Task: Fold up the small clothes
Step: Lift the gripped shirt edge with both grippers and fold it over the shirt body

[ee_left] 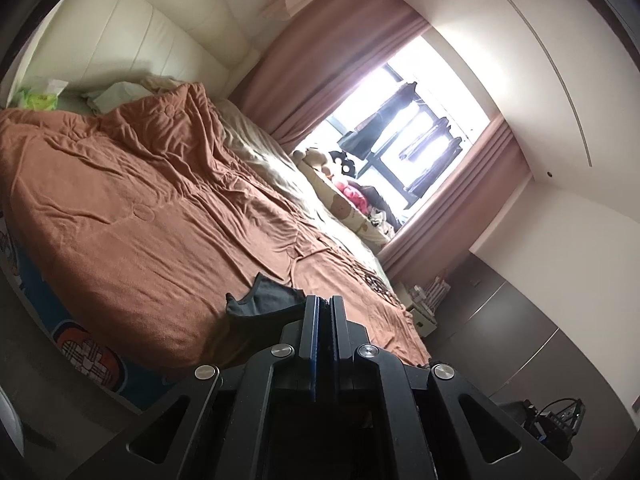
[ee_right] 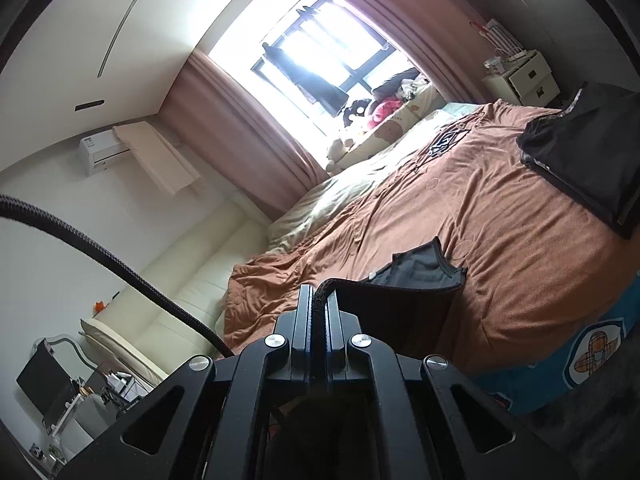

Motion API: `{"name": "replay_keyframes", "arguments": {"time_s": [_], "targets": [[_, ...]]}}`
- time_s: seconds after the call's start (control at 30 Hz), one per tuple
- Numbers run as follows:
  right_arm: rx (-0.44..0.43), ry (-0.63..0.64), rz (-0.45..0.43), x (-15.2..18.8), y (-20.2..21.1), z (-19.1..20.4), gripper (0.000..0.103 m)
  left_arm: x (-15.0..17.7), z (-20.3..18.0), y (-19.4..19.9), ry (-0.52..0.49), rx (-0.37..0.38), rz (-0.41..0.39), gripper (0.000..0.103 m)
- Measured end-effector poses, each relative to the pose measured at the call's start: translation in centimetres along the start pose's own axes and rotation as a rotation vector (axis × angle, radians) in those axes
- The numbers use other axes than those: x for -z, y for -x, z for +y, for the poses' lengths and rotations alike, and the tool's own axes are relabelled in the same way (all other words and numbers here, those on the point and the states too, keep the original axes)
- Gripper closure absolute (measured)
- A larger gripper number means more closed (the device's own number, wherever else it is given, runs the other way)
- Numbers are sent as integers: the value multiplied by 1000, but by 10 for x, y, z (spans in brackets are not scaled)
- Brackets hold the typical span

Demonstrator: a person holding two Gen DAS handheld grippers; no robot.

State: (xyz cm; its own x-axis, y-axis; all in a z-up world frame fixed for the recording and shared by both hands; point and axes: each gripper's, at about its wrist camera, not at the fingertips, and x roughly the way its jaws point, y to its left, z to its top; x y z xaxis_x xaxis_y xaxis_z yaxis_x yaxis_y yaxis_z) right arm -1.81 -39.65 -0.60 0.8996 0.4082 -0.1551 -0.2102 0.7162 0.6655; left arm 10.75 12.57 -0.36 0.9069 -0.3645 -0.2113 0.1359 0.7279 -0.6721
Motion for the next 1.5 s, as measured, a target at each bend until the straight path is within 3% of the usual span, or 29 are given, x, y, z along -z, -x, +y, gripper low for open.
{"name": "replay_keyframes", "arguments": {"time_s": [0.3, 0.7, 1.1, 1.5], "targets": [[36, -1, 5, -8, -24, -9, 102, -11, 1, -32, -33, -21, 25, 98], [91, -17, 58, -41, -119, -33, 102, -25, 21, -125, -62, -134, 105, 98], [183, -57, 138, -59, -203, -63, 102, -17, 57, -223, -61, -241, 223, 98], [259, -92, 220, -60, -266, -91, 102, 1, 95, -294, -65, -331, 328, 98]]}}
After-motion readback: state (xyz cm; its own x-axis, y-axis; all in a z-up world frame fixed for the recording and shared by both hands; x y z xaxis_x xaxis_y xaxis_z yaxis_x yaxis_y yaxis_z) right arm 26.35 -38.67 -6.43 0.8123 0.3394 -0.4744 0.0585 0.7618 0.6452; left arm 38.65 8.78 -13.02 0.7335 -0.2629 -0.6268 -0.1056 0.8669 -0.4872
